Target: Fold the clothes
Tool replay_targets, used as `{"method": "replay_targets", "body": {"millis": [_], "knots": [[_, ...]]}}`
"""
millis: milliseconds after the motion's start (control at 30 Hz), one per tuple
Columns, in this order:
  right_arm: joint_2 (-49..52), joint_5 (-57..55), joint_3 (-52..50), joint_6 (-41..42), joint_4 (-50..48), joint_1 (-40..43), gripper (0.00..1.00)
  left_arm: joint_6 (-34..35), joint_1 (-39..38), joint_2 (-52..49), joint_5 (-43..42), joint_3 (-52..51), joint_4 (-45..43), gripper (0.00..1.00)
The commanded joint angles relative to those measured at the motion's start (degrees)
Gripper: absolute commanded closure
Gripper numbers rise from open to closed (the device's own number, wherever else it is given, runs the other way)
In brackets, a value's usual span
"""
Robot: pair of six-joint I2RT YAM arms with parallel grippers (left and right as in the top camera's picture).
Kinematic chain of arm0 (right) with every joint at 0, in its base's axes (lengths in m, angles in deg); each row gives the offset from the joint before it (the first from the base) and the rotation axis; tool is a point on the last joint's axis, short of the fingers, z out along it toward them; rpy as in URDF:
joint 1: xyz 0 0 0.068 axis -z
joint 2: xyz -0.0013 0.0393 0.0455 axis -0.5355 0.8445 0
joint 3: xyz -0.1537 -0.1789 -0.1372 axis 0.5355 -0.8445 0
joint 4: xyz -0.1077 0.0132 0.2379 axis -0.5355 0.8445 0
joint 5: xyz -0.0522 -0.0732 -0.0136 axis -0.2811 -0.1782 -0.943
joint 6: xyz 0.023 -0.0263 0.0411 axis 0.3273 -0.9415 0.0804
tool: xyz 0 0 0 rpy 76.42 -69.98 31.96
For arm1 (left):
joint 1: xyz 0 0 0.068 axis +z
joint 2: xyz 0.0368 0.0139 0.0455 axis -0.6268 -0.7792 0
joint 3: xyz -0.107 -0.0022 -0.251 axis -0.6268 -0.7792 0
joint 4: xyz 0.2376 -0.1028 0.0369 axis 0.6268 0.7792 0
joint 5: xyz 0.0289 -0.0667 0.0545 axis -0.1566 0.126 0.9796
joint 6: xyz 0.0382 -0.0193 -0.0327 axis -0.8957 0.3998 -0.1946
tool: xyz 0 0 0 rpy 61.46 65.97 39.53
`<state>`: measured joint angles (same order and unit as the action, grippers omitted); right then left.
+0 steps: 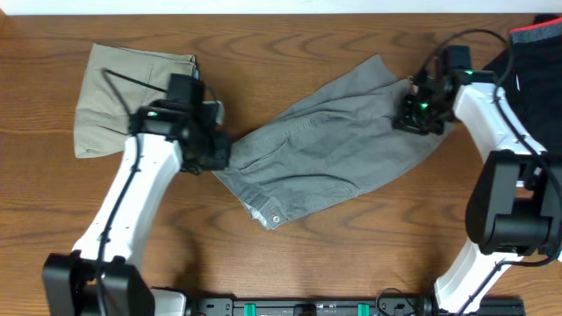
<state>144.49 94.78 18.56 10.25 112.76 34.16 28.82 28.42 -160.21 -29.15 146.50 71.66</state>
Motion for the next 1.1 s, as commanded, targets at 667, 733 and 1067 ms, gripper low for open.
{"method": "replay_targets", "body": {"millis": [667, 733, 1067], "knots": [[7.13, 1.09, -4.33, 13.73, -61.18, -2.89, 0.99, -0.26, -17.03, -14.25, -2.27, -3.45, -4.28, 0.77], [5.09, 5.18, -4.33, 10.86, -58.36, -2.47, 0.99, -0.26, -17.03, -14.25, -2.27, -3.45, -4.31, 0.77], [-2.71, -5.84, -4.57, 2.86, -20.87, -2.51, 0.98, -0.13, -17.03, -14.25, -2.27, -3.45, -4.33, 0.76]]}}
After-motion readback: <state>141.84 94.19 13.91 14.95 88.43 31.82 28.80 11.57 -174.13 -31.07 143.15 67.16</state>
